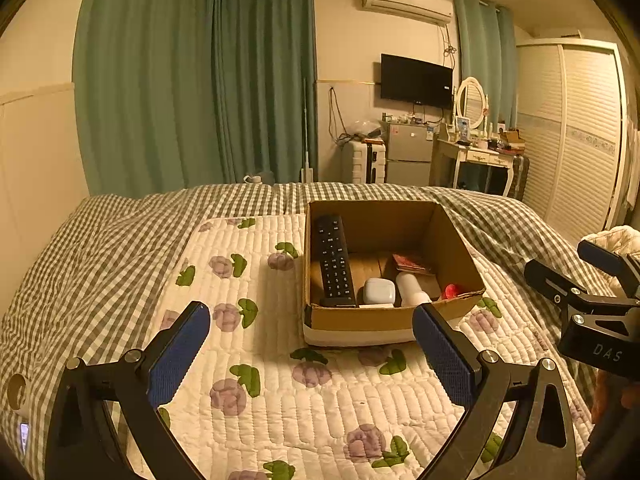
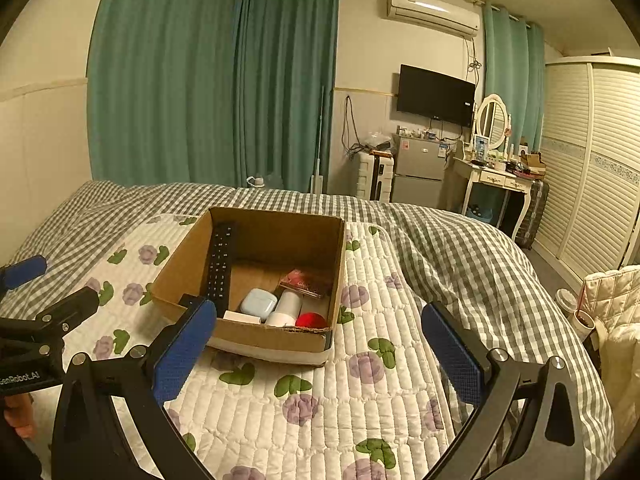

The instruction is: Organize rigid objects

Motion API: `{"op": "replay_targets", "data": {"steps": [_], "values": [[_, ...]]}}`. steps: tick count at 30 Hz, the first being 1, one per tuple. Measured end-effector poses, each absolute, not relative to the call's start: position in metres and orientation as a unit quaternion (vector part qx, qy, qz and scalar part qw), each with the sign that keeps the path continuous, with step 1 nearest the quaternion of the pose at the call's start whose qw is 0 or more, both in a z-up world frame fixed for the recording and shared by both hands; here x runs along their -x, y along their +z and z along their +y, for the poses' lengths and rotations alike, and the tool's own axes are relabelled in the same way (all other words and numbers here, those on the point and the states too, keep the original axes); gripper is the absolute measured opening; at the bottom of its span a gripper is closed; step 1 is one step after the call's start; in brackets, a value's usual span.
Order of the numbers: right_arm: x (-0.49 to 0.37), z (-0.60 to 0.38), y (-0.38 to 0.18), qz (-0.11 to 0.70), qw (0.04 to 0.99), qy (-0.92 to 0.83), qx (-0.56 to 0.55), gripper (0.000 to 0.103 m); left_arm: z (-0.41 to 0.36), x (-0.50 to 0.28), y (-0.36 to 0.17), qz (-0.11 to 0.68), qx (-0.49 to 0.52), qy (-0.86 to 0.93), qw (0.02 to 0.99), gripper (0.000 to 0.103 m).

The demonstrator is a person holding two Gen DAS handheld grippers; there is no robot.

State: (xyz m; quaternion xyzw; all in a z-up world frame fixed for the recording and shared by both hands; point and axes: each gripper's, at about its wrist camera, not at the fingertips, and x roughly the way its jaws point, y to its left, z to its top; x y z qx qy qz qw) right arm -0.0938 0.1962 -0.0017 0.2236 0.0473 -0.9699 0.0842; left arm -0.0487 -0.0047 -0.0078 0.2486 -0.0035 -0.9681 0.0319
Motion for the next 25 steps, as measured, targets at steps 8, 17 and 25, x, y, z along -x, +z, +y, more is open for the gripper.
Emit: {"op": "replay_targets", "data": {"steps": [8, 17, 25], "values": [[0.0933, 0.1948, -0.0031, 0.05, 0.086, -0.969, -0.225, 0.103, -0.0045, 0.0499, -0.0084, -0.005, -0.25, -0.968, 0.034, 0.103], [0.0934, 0.1929, -0.0033, 0.051, 0.087, -0.969, -0.225, 0.103, -0.0036, 0.0503, -0.0093, -0.007, -0.251, -0.967, 0.033, 0.103], [0.094, 0.1927, -0.0053, 0.05, 0.088, -0.969, -0.227, 0.103, -0.0027, 0.0516, -0.0093, -0.006, -0.25, -0.968, 0.028, 0.103]]}}
